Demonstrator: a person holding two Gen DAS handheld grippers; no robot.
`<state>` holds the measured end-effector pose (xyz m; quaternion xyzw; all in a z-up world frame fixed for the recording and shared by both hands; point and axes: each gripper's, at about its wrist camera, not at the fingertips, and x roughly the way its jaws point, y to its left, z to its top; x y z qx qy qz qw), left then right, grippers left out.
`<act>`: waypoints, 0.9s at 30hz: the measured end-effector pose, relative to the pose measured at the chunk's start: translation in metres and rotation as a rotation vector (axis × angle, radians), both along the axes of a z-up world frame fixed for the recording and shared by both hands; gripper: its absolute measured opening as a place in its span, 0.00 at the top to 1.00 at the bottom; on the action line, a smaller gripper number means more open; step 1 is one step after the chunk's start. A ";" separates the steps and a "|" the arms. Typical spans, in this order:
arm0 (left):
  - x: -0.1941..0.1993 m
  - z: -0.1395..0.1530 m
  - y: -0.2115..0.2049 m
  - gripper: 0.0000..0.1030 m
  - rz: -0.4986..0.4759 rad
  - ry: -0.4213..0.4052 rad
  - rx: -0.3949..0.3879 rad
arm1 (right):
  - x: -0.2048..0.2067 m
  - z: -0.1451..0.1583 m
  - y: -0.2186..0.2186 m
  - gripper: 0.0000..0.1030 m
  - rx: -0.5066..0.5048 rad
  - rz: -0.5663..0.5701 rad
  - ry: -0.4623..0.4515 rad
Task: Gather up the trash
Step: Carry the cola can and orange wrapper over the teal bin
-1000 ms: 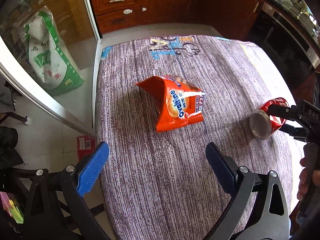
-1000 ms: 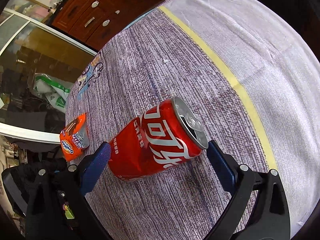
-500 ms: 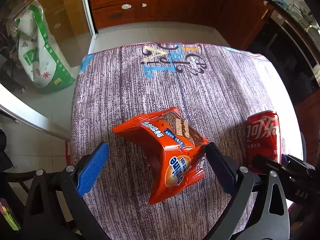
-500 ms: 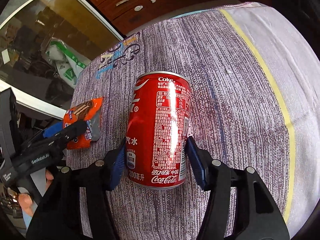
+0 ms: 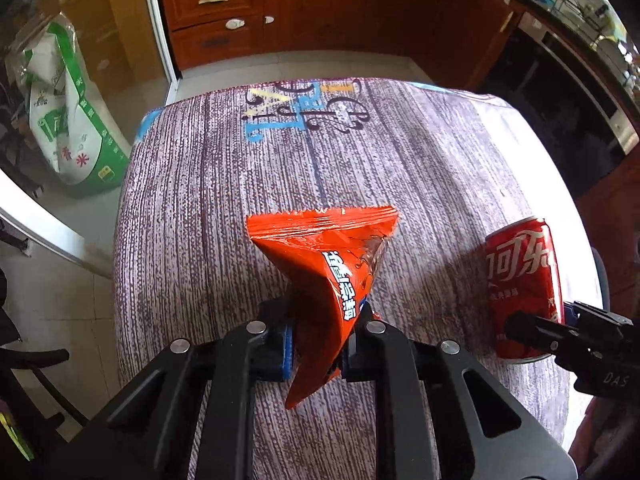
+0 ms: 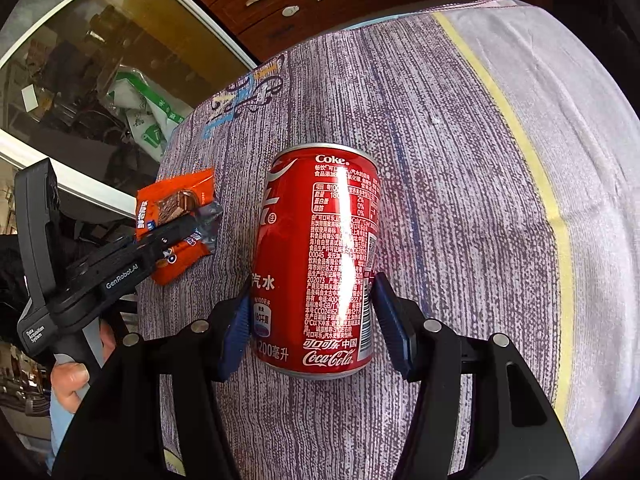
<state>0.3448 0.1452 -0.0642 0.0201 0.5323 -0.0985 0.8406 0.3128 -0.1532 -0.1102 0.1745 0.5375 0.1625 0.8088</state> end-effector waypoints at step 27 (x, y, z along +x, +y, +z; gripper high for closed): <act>-0.137 0.051 -0.225 0.84 -0.358 -0.052 0.106 | -0.131 0.032 -0.216 0.47 0.262 -0.244 -0.123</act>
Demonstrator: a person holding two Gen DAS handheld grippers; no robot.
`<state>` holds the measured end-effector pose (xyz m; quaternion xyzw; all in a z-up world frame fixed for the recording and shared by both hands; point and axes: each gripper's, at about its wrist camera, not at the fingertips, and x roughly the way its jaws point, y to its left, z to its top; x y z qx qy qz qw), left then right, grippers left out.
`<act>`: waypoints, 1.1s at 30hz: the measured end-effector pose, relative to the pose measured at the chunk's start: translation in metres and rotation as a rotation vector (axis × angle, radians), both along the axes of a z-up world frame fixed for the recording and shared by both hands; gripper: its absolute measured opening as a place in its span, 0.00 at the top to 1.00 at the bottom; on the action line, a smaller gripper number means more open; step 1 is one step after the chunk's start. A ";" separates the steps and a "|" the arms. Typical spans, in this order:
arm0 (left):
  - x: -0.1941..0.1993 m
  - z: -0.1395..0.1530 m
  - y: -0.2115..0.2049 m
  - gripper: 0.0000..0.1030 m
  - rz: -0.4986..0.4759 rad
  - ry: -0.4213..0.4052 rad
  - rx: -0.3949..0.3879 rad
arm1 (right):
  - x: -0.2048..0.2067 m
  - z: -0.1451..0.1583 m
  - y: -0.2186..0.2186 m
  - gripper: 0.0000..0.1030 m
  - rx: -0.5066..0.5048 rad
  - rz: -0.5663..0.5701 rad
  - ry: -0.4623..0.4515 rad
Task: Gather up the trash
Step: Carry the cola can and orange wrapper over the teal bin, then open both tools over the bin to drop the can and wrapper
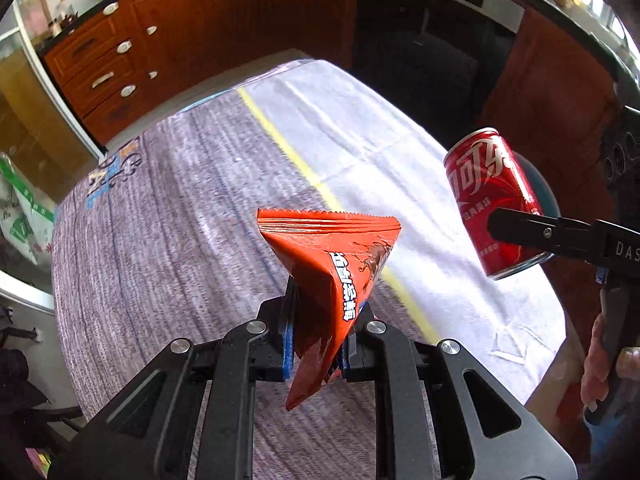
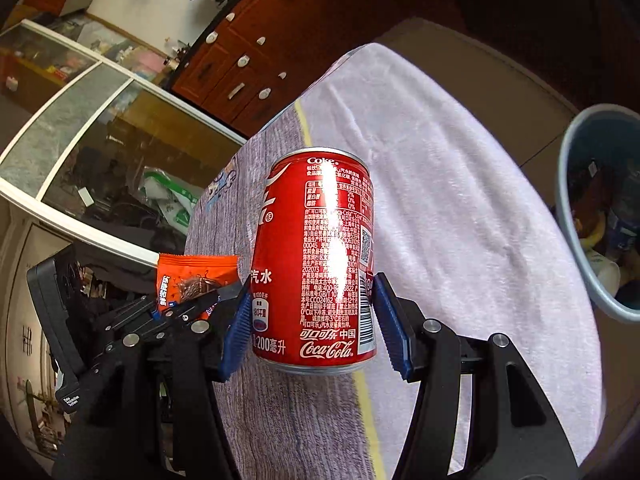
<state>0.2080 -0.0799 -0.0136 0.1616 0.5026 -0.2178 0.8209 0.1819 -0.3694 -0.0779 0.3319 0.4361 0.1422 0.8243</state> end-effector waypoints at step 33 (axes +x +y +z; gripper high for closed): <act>-0.022 -0.098 -0.337 0.43 -0.375 0.130 0.120 | -0.082 -0.085 -0.266 0.47 0.057 -0.467 0.132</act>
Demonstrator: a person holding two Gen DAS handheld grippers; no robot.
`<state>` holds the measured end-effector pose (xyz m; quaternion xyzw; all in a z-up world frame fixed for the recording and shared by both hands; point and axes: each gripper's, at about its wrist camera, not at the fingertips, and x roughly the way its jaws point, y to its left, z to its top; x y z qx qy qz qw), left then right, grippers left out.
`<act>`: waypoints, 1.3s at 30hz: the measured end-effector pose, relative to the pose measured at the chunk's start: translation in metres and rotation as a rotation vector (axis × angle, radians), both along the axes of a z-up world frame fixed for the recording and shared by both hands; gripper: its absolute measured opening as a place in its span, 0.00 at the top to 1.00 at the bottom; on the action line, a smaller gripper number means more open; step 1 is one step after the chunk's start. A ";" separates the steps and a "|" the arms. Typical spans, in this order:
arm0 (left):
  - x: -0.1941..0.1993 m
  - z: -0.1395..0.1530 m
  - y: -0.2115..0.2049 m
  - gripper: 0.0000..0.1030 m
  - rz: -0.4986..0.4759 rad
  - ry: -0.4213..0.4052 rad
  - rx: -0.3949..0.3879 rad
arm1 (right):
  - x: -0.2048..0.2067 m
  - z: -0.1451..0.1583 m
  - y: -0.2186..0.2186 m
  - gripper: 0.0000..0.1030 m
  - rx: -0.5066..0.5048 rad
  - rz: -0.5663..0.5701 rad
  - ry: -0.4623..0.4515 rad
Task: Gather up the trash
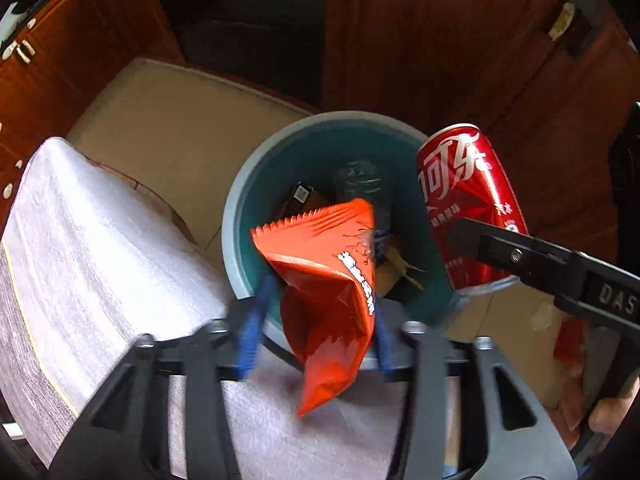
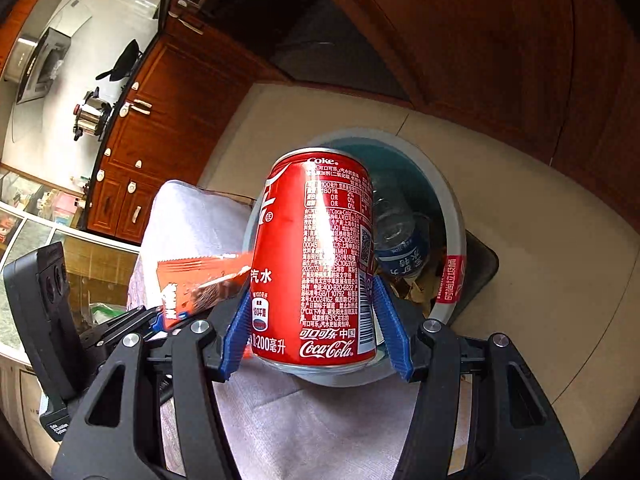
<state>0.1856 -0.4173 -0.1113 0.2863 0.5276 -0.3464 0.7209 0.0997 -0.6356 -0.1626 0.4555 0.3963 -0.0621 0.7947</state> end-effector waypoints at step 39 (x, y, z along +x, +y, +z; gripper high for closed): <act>-0.059 0.079 0.098 0.06 0.069 -0.117 -0.149 | -0.036 0.079 0.064 0.07 -0.266 0.073 0.048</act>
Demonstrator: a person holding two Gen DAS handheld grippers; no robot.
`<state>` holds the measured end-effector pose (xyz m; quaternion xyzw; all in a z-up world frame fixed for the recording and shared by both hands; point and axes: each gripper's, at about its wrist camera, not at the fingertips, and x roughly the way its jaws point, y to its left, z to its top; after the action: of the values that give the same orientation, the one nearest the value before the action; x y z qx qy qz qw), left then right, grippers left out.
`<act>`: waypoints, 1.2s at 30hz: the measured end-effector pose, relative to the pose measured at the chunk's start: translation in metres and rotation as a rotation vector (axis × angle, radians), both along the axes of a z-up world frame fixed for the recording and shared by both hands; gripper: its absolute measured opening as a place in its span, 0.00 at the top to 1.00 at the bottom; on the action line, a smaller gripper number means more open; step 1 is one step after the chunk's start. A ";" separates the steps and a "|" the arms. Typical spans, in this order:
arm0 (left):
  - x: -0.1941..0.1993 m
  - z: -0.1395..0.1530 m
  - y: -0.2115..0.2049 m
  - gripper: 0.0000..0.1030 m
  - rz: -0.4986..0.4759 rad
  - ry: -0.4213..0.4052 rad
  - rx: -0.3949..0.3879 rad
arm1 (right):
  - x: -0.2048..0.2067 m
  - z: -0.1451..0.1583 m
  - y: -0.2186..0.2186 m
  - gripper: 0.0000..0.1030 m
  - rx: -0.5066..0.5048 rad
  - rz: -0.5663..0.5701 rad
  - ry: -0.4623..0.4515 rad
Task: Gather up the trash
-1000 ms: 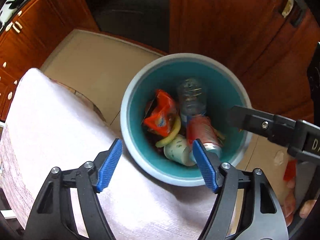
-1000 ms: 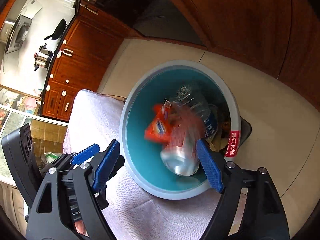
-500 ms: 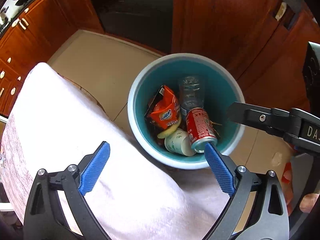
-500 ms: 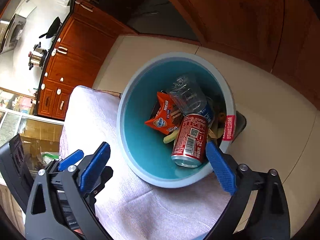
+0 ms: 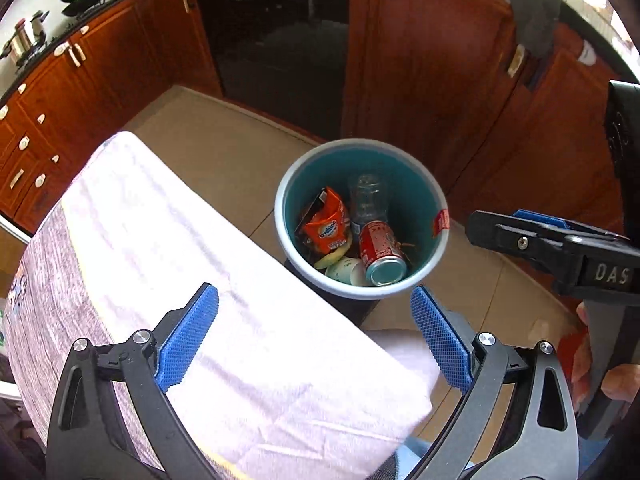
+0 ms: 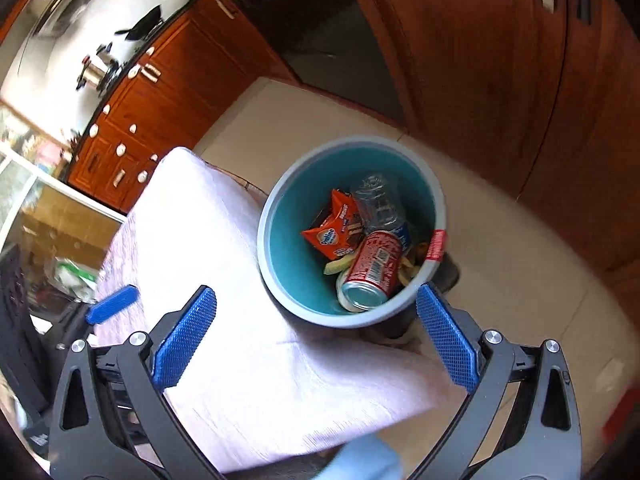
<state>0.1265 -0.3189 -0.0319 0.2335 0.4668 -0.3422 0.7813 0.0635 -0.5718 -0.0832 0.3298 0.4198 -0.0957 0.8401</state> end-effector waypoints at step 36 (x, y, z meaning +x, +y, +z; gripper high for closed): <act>-0.049 -0.010 0.145 0.04 0.216 0.019 -0.076 | -0.054 -0.001 0.123 0.07 -0.395 0.133 0.237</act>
<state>0.0773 -0.1740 -0.0419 0.1487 0.4831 -0.2757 0.8176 0.0098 -0.4485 -0.0841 0.1173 0.5095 -0.1584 0.8376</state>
